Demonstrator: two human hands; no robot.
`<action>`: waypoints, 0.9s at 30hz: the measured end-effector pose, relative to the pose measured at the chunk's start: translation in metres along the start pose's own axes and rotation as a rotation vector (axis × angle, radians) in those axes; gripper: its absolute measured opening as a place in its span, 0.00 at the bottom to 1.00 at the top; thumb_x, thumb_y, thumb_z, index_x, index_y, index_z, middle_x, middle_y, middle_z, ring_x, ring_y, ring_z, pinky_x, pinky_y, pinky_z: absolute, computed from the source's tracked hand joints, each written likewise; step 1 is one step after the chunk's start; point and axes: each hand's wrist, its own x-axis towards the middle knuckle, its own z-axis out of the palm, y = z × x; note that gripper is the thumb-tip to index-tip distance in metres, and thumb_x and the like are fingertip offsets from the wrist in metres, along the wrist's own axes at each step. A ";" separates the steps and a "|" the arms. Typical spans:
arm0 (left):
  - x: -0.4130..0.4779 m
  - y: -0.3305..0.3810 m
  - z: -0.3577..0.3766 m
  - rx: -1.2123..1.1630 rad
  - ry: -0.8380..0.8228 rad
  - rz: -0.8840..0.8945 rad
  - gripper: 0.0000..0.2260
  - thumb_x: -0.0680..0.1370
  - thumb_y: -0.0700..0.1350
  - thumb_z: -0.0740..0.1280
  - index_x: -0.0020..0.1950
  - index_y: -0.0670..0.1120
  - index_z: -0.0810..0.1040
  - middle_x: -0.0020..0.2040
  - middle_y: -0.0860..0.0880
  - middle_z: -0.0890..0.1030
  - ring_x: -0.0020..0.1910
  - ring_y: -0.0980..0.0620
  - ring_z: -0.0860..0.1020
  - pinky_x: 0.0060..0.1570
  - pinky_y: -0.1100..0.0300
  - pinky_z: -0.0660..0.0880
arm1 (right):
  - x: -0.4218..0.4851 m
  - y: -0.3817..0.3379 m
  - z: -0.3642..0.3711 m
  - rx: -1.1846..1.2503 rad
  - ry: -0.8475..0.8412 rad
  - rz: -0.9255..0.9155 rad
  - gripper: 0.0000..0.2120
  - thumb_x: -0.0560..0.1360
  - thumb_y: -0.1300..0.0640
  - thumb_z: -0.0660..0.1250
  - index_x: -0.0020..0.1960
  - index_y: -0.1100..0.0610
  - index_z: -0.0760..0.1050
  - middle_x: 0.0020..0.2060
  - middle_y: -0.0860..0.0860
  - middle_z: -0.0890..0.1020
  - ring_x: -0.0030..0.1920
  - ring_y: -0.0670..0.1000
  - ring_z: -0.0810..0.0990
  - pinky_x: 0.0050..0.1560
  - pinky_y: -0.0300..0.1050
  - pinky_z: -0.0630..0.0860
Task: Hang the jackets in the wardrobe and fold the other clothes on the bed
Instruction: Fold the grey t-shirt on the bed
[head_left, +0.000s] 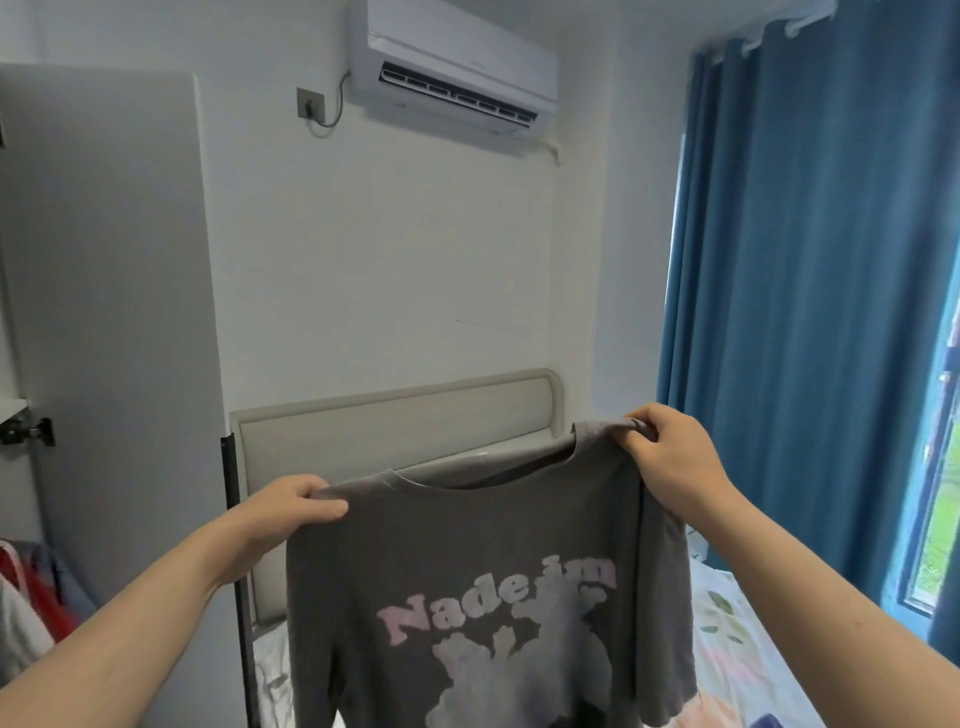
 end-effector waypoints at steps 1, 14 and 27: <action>0.001 0.001 0.000 -0.026 0.056 0.055 0.08 0.76 0.44 0.73 0.40 0.44 0.77 0.37 0.49 0.81 0.43 0.47 0.78 0.44 0.54 0.70 | 0.000 0.001 -0.004 -0.033 0.010 -0.014 0.05 0.79 0.54 0.67 0.44 0.47 0.76 0.40 0.43 0.80 0.42 0.41 0.76 0.38 0.34 0.67; -0.004 -0.005 0.013 0.340 0.238 0.060 0.13 0.71 0.45 0.76 0.30 0.46 0.77 0.24 0.54 0.75 0.28 0.54 0.72 0.32 0.59 0.65 | -0.009 0.046 0.003 0.020 0.006 0.103 0.07 0.78 0.60 0.68 0.42 0.52 0.82 0.38 0.46 0.83 0.42 0.47 0.80 0.42 0.43 0.74; 0.055 -0.187 0.099 0.202 0.141 -0.348 0.13 0.69 0.39 0.77 0.32 0.42 0.73 0.31 0.47 0.74 0.32 0.50 0.71 0.32 0.58 0.63 | -0.047 0.176 0.178 -0.164 -0.410 0.555 0.10 0.77 0.60 0.66 0.37 0.55 0.79 0.33 0.54 0.81 0.35 0.55 0.82 0.37 0.45 0.76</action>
